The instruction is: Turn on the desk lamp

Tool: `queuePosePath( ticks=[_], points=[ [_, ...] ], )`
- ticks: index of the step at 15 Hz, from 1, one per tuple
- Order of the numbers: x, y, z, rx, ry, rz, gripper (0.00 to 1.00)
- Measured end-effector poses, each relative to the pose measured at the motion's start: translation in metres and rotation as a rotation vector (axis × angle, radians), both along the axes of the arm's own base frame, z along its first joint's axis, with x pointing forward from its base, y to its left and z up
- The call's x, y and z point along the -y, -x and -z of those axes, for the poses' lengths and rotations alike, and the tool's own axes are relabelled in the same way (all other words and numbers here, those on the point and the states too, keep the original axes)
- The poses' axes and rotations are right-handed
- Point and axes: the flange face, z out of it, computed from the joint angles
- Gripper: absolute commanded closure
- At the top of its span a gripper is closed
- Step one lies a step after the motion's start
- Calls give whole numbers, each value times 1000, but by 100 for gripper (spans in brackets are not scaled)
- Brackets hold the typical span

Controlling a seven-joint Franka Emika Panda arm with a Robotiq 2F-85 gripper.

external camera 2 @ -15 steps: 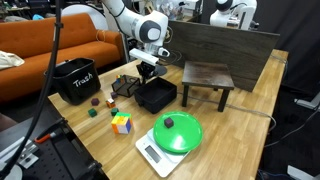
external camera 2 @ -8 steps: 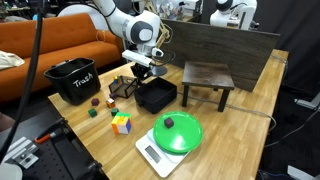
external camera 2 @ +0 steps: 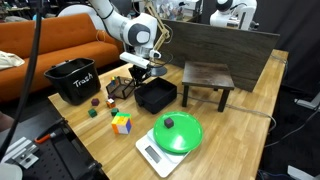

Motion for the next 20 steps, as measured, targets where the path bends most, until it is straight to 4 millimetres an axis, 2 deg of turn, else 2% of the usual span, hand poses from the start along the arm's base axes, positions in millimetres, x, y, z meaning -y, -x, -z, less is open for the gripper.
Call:
queuePosePath(
  ticks=[3, 5, 6, 7, 8, 11, 20],
  points=[
    [2, -1, -3, 16, 30, 10, 100],
    [-2, 2, -13, 33, 57, 9, 100],
    [-7, 4, -19, 44, 68, 7, 90],
    [-14, 7, -24, 55, 77, 5, 72],
    [-22, 11, -28, 59, 82, 4, 92],
    [-25, 12, -27, 56, 84, 2, 73],
    [-22, 12, -25, 54, 84, 6, 72]
  ],
)
